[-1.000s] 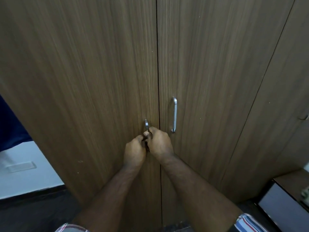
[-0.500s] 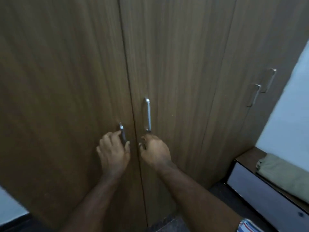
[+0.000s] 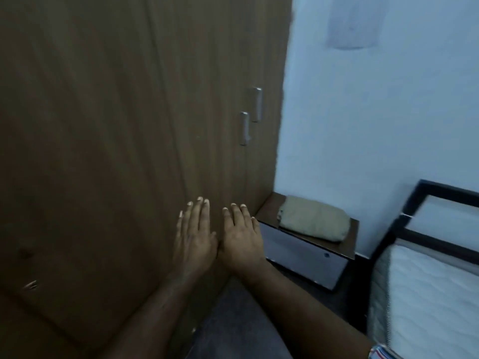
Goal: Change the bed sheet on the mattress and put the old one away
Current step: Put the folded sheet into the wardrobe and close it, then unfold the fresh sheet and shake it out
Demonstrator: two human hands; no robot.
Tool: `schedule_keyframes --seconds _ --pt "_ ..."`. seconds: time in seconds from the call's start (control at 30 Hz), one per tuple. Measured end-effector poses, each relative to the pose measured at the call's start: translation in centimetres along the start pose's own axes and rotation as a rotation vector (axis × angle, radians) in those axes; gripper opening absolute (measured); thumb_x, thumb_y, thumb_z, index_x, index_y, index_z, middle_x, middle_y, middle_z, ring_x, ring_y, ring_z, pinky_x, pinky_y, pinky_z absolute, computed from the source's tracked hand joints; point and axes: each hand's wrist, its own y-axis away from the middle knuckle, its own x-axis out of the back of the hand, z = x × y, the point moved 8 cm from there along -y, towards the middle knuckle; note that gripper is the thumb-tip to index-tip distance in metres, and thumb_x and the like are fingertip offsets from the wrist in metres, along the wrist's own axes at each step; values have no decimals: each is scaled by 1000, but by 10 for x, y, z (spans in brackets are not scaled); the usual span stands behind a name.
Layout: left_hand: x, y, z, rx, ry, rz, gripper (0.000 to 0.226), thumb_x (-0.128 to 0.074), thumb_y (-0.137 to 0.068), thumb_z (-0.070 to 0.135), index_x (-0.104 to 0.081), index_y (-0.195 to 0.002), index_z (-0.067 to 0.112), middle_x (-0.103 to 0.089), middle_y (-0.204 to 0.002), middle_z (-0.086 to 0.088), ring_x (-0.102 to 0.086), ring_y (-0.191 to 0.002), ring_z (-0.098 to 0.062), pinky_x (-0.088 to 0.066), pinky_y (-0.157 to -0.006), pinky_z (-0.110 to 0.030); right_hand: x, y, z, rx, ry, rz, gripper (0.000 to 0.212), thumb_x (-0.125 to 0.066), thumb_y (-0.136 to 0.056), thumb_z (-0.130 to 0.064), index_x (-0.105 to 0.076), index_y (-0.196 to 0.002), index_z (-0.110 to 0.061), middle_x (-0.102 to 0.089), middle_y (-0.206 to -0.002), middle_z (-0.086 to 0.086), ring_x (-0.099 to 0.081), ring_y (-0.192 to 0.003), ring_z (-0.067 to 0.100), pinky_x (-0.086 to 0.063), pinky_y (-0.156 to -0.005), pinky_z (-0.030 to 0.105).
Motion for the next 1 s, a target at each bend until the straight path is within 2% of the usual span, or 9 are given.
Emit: schedule_keyframes --seconds 0.1,0.27,0.37,0.5,0.63,0.7,0.87,0.93,1.0 --pt "-59 -37 74 -96 57 -74 81 -55 -80 27 -31 -154 3 -30 -162 -15 -27 -150 -31 -26 -121 -52 18 -4 95 -136 44 83 65 -53 -91 -41 -44 -148 -9 -42 -155 15 -33 -147 35 -37 -113 55" --pt "-139 -82 200 -270 128 -188 87 -75 -79 20 -33 -153 2 -33 -160 -16 -32 -148 -33 -30 -118 -55 45 -3 232 -322 75 36 65 -44 -99 -39 -29 -155 -10 -26 -163 14 -17 -153 31 -24 -120 52" --pt "-187 -94 258 -364 124 -278 86 -76 -80 21 -34 -153 2 -35 -160 -16 -33 -148 -32 -32 -117 -54 48 2 298 -425 95 22 64 -44 -100 -37 -28 -154 -8 -27 -162 15 -18 -152 32 -25 -120 51" --pt "-256 -103 301 -428 147 -383 80 -72 -83 21 -36 -152 2 -36 -159 -16 -33 -148 -31 -30 -119 -53 29 2 366 -540 111 -42 63 -43 -100 -37 -29 -154 -8 -28 -161 14 -19 -152 32 -25 -120 51" --pt "-337 -124 316 -406 183 -539 77 -60 -93 24 -22 -158 7 -23 -165 -11 -18 -154 -27 -15 -124 -48 -8 -19 426 -621 90 -88 62 -42 -100 -39 -32 -153 -8 -32 -159 15 -24 -150 33 -28 -119 51" --pt "-380 -142 318 -395 211 -594 75 -57 -94 24 -21 -158 8 -24 -165 -11 -18 -153 -28 -13 -124 -48 -33 -37 458 -667 75 -123 62 -42 -100 -40 -34 -152 -7 -35 -158 16 -26 -149 33 -29 -118 50" --pt "-491 -184 315 -263 251 -826 71 -53 -96 23 -22 -157 6 -27 -162 -12 -24 -150 -28 -20 -121 -44 -101 -86 536 -822 -10 -221 67 -47 -99 -46 -36 -150 -5 -40 -153 16 -32 -144 34 -33 -114 49" --pt "-537 -197 313 -154 296 -921 71 -55 -94 19 -25 -155 3 -32 -159 -17 -32 -145 -31 -28 -117 -41 -128 -102 568 -893 -71 -260 70 -51 -95 -47 -37 -147 -3 -43 -149 17 -36 -140 34 -37 -112 49" --pt "-583 -202 309 -1 349 -1027 72 -57 -93 16 -24 -156 2 -34 -156 -20 -38 -140 -35 -35 -113 -40 -157 -113 598 -971 -149 -297 75 -48 -88 -49 -38 -145 -1 -45 -145 19 -39 -135 36 -39 -110 49"
